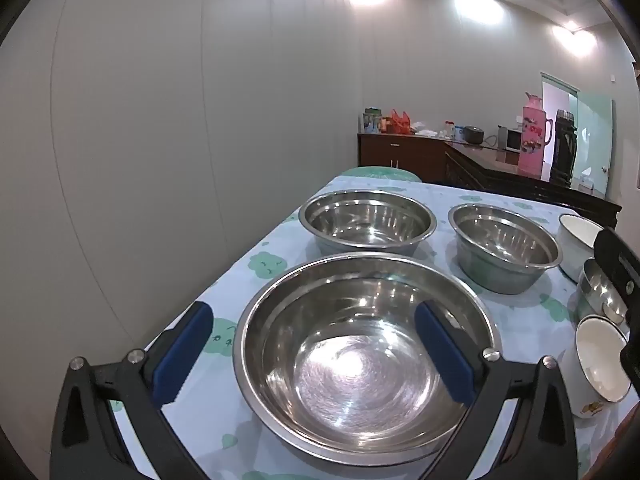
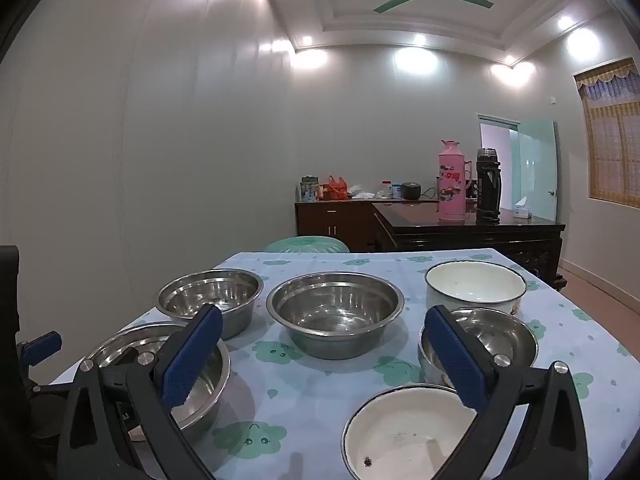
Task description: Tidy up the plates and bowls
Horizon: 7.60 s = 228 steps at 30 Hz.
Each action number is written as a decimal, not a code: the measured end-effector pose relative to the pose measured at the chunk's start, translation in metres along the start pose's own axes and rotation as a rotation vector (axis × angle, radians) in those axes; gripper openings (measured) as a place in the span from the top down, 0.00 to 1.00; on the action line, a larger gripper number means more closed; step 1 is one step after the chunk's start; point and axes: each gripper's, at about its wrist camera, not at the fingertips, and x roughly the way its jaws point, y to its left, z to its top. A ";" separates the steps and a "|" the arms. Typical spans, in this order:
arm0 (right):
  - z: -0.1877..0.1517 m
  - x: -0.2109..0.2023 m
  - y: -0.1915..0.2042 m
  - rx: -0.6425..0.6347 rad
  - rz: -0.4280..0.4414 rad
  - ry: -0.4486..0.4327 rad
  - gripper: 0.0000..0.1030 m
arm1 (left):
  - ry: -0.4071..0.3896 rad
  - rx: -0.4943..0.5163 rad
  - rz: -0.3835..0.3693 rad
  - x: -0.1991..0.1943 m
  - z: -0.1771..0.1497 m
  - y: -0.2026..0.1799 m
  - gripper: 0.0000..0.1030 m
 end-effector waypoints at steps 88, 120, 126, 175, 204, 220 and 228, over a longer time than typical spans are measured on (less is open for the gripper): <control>-0.007 0.057 0.041 -0.047 0.392 0.400 0.55 | 0.225 -0.049 -0.149 0.040 0.019 0.088 0.46; -0.030 0.098 0.039 0.072 0.471 0.602 0.74 | 0.363 -0.011 -0.337 0.058 0.018 0.058 0.78; 0.000 0.096 0.048 0.032 0.468 0.552 0.74 | 0.291 0.007 -0.312 0.053 0.050 0.060 0.78; 0.020 0.247 0.081 0.077 0.229 0.495 0.74 | 0.331 0.044 -0.180 0.221 0.096 0.020 0.78; 0.038 0.164 0.068 0.072 0.181 0.347 0.34 | 0.137 0.107 -0.086 0.147 0.084 0.008 0.53; 0.010 0.117 0.027 0.093 0.145 0.282 0.34 | 0.096 0.107 -0.045 0.108 0.049 -0.006 0.47; 0.006 0.104 0.018 0.099 0.149 0.271 0.34 | 0.089 0.113 -0.046 0.097 0.041 -0.014 0.47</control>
